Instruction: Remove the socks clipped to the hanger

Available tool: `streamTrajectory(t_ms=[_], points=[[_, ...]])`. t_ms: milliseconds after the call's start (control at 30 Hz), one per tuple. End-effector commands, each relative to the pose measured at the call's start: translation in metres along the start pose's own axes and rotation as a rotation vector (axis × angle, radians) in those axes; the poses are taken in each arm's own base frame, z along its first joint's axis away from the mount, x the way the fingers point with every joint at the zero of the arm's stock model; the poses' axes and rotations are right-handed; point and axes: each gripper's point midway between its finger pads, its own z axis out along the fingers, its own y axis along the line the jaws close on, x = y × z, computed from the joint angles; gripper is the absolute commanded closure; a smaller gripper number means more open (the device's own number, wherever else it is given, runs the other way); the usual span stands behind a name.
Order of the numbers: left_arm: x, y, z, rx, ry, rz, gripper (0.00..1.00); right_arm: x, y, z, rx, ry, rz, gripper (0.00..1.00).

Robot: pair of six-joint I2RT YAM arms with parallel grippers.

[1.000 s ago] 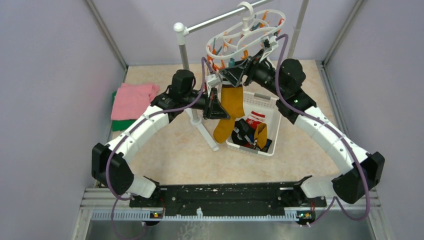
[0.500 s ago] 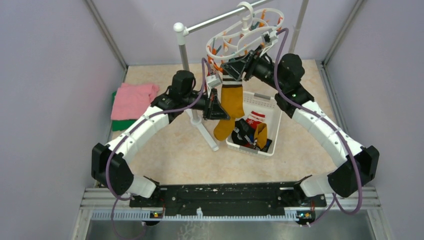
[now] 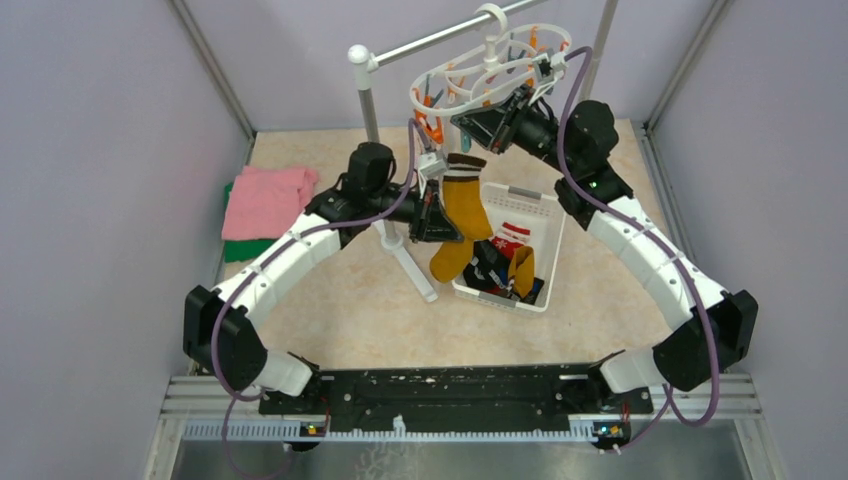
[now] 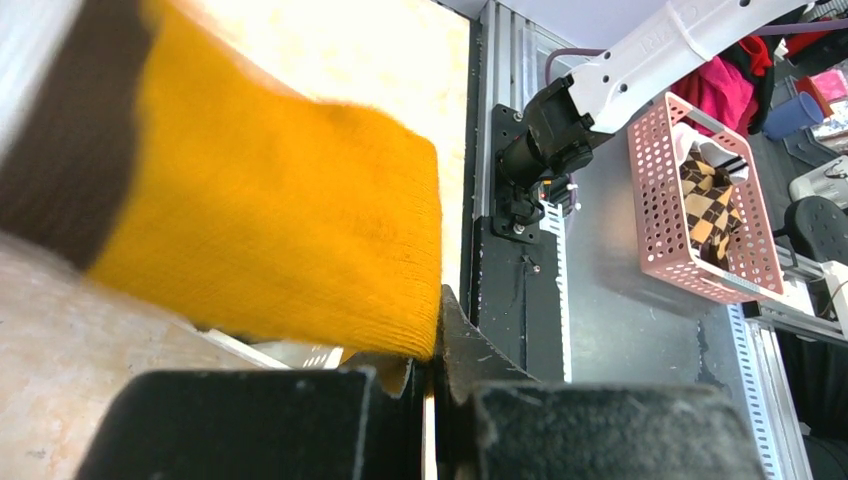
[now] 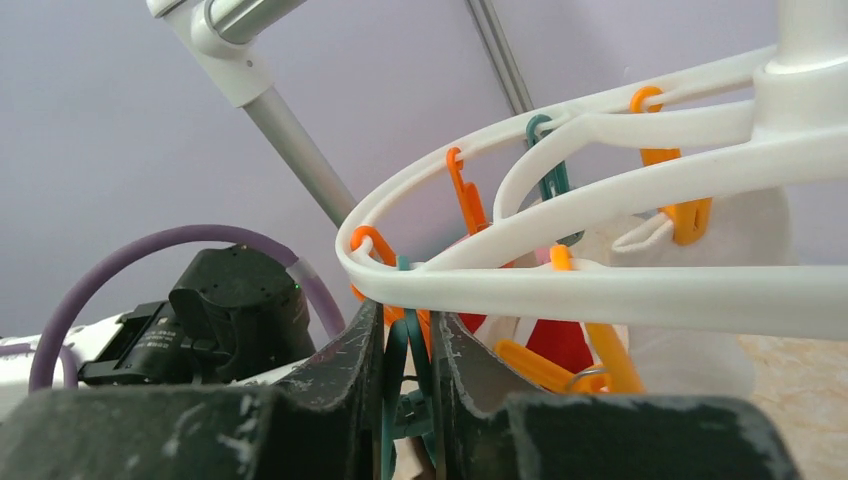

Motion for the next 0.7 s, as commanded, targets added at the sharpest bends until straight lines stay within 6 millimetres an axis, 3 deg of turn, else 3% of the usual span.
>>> streamTrajectory(t_ms=[0,233,400,533,567,633,667], points=[[-0.012,-0.003,0.009,0.018,-0.016,0.075,1.0,-0.025,0.011,0.001,-0.038,-0.04,-0.028,0.91],[-0.01,0.007,0.052,0.039,0.047,0.129,1.0,-0.024,0.001,-0.001,-0.004,-0.021,-0.039,0.93],[-0.035,0.008,0.08,0.076,0.041,0.183,1.0,-0.023,-0.006,-0.007,0.023,-0.02,-0.033,0.94],[-0.051,0.012,0.091,0.077,0.022,0.238,1.0,-0.021,-0.008,-0.008,0.028,-0.014,-0.025,0.95],[-0.05,0.014,0.093,0.072,0.024,0.242,0.94,-0.021,-0.009,-0.008,0.028,-0.015,-0.024,0.95],[-0.041,0.017,0.096,0.063,0.039,0.226,0.46,-0.022,-0.007,-0.008,0.025,-0.017,-0.025,0.95],[-0.033,0.018,0.095,0.062,0.052,0.216,0.29,-0.022,-0.008,-0.008,0.028,-0.015,-0.022,0.95]])
